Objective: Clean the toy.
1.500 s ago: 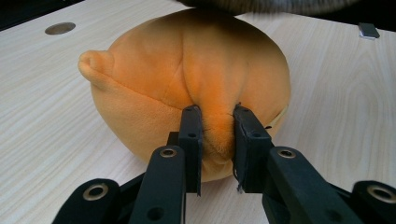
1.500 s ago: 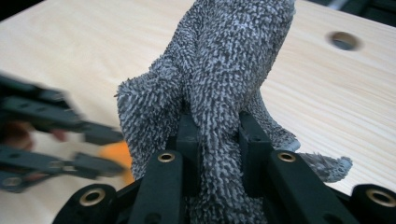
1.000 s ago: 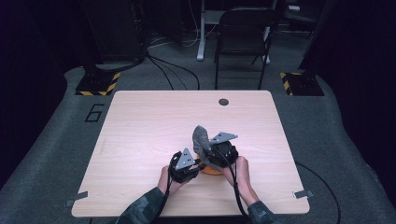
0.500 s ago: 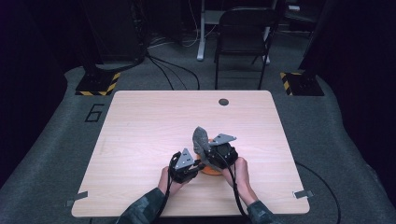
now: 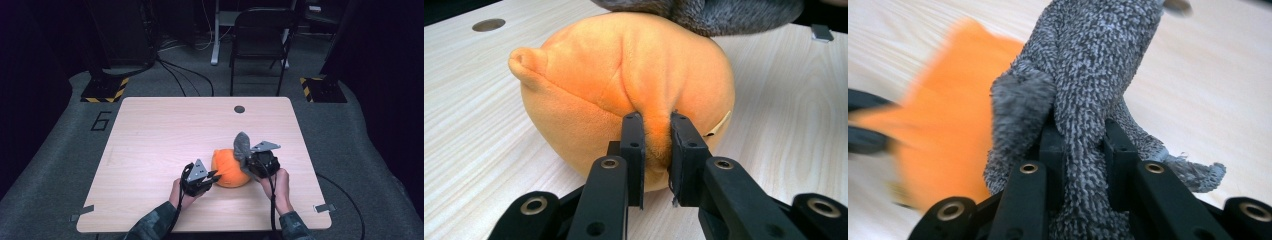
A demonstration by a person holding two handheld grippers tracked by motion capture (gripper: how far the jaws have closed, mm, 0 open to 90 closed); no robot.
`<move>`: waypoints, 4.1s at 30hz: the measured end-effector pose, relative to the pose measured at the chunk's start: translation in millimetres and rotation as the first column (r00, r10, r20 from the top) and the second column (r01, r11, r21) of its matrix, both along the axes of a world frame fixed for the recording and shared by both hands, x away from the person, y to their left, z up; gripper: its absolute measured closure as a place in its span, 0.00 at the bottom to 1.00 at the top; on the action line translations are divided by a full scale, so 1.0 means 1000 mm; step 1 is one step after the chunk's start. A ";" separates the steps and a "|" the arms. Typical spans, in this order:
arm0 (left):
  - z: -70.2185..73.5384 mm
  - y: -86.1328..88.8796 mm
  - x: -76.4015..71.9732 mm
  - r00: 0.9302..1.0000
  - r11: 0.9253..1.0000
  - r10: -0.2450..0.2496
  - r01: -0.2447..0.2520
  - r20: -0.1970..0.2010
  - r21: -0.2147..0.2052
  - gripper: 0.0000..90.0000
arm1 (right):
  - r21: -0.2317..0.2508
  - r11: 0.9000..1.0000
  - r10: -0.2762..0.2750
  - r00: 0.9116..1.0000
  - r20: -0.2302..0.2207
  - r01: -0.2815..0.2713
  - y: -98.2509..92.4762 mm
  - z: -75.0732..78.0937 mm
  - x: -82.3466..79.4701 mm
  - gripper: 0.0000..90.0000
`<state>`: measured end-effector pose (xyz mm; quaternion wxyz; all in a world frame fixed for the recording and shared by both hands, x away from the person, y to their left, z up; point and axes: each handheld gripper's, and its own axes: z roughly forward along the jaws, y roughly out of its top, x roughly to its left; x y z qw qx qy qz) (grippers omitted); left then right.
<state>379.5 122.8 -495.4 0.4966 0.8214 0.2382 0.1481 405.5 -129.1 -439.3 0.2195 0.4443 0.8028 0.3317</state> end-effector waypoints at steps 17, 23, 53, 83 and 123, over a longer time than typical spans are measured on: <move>-0.001 -0.001 0.001 1.000 1.000 -0.009 0.010 0.003 -0.011 0.87 | -0.003 0.996 -0.091 0.991 -0.103 0.091 -0.027 -0.032 0.022 0.83; -0.001 0.000 0.000 1.000 1.000 -0.013 0.013 0.004 -0.011 0.87 | -0.077 0.992 -0.116 0.975 -0.190 0.103 -0.030 -0.060 0.030 0.83; 0.001 -0.001 -0.001 0.999 1.000 -0.025 0.025 0.026 -0.010 0.87 | 0.003 0.987 0.161 0.987 0.026 -0.161 0.048 0.013 -0.008 0.82; 0.000 -0.001 0.000 0.999 0.999 -0.031 0.032 0.022 -0.013 0.87 | -0.048 0.996 -0.074 0.989 -0.124 0.069 -0.027 -0.032 0.019 0.83; 0.000 0.009 0.007 0.992 0.994 -0.078 0.069 0.103 0.087 0.24 | -0.013 1.000 0.028 0.999 -0.037 -0.029 0.011 -0.006 0.012 0.84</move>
